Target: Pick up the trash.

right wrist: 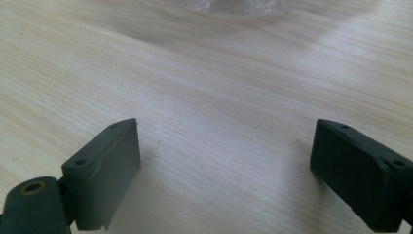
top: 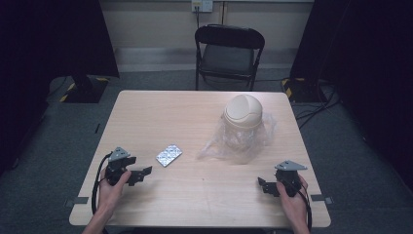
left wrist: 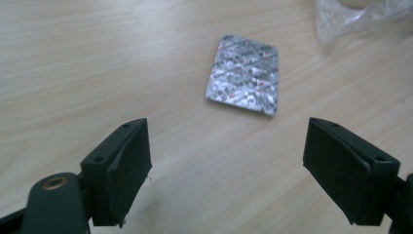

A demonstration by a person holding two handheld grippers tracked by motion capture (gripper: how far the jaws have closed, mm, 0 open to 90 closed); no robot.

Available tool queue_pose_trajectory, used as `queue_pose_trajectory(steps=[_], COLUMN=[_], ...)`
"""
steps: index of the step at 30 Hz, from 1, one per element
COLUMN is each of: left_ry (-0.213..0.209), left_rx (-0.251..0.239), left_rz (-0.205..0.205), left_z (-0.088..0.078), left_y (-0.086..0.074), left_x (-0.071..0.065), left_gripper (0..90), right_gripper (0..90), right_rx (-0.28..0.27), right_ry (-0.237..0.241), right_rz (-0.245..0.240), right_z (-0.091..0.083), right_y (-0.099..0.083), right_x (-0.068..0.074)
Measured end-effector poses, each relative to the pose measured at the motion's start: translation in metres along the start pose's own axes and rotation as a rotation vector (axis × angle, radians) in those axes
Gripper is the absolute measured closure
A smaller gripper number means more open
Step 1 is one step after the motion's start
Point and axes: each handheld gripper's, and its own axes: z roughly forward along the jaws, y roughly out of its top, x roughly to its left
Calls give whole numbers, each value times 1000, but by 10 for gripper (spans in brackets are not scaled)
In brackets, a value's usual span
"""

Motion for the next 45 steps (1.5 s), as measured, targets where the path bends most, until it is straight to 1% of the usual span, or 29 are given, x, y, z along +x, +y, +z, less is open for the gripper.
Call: queue_pose_trajectory(steps=[1,3,5,7,8,9,11,13,15,18,20,22,23,25,27,28,29,30,33,34,35,36,37,39,40,41,42,43,45], left_ry=[-9,-23,-30,-49,-49,-52,-64,-74,-74,-82,-114,-114,-125,-127,-134,-146,-151,-151,-161,-161,-161,-161,-156,-170,-173,-179,-179,-197,-198], left_rx=[-6,-7,-13,-23,-23,-26,-32,-35,-46,-37,-49,-55,-53,-54,-78,-81,-76,-76,-88,-88,-89,-89,-96,-97,-102,-112,-112,-99,-90], left_rz=[-2,25,28,51,51,51,67,61,78,83,87,86,105,114,113,112,123,123,136,136,157,157,166,180,177,189,189,193,201], left_z=[3,5,6,11,11,13,17,20,25,30,33,34,36,38,41,43,46,46,50,50,52,52,52,54,55,58,58,62,64], left_y=[5,10,13,21,21,24,29,33,38,43,52,55,61,64,67,69,74,74,88,88,95,95,99,104,107,111,111,116,119], left_x=[-3,-7,-10,-17,-17,-20,-24,-27,-31,-34,-40,-43,-46,-48,-51,-52,-55,-55,-63,-63,-68,-68,-71,-75,-78,-81,-81,-85,-86], left_gripper=[174,175,175,175,174,174,173,172,174,172,172,172,172,171,171,170,169,169,168,168,168,168,168,168,168,168,168,168,168], right_gripper=[102,102,102,102,102,102,102,102,102,102,102,102,102,102,102,102,102,102,102,102,102,102,102,102,102,102,102,102,102], right_rx=[0,0,0,1,1,0,1,0,1,0,0,1,0,0,0,0,0,0,0,0,0,0,1,1,0,0,0,0,0], right_ry=[0,-1,-1,-1,-1,-1,-2,-1,-1,-1,-1,-1,-1,-1,-1,-1,-1,-1,-1,-1,-1,-1,-2,-2,-1,-1,-1,-1,-1], right_rz=[0,-1,-1,1,1,-1,0,0,1,-1,0,1,-1,-1,0,-1,-1,-1,-1,-1,-1,-1,0,0,-1,-1,-1,-1,-1], right_z=[0,0,0,0,0,0,0,0,0,0,0,0,0,0,0,0,0,0,0,0,0,0,0,0,0,0,0,0,0], right_y=[0,0,0,0,0,0,0,0,0,0,0,0,0,0,0,0,0,0,0,0,0,0,0,0,0,0,0,0,0], right_x=[0,0,0,0,0,0,0,0,0,0,0,0,0,0,0,0,0,0,0,0,0,0,0,0,0,0,0,0,0])
